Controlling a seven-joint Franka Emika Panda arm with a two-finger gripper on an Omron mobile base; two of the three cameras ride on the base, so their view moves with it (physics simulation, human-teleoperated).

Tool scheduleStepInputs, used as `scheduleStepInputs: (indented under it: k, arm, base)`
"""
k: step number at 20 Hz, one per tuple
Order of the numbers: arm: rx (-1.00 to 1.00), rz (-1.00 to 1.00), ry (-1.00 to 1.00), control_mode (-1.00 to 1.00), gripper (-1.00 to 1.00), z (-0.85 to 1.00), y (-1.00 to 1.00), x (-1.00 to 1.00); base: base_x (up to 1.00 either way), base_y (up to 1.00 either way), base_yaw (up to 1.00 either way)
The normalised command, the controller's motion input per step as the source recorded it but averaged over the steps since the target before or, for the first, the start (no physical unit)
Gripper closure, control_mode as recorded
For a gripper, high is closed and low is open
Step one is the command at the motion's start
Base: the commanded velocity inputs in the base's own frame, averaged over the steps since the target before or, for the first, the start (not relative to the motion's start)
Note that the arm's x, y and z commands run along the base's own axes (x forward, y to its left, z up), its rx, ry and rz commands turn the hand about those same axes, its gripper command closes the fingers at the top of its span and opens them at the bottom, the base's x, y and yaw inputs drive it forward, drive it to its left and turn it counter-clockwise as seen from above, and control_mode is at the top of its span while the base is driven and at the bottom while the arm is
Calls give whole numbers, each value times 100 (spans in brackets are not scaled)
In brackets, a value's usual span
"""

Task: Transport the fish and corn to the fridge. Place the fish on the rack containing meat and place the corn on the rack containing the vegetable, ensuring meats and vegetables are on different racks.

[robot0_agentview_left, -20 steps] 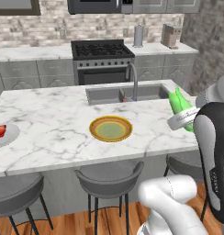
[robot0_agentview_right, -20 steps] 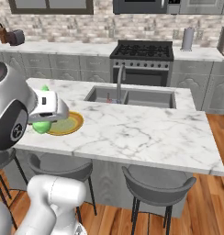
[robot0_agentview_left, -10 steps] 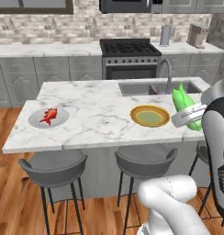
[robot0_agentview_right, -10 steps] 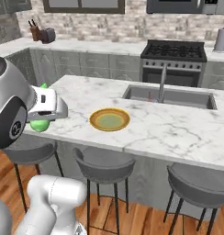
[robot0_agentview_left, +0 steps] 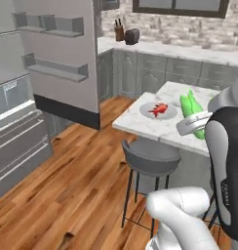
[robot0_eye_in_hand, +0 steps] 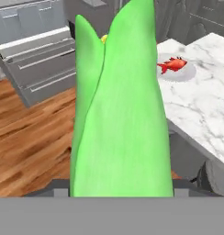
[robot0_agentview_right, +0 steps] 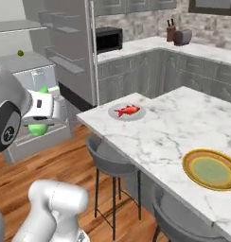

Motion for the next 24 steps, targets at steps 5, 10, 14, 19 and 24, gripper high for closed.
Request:
scheduleStepInputs:
  k: [5, 10, 14, 19, 24]
  arm:
    - [0, 0, 0, 100, 100, 0, 0, 0]
    - [0, 0, 0, 100, 100, 0, 0, 0]
    - [0, 0, 0, 100, 100, 0, 0, 0]
    - [0, 0, 0, 100, 100, 0, 0, 0]
    - [0, 0, 0, 100, 100, 0, 0, 0]
  base:
    - [0, 1, 100]
    - [83, 0, 66]
    - [100, 33, 32]
    - [100, -26, 21]
    - [100, -21, 5]
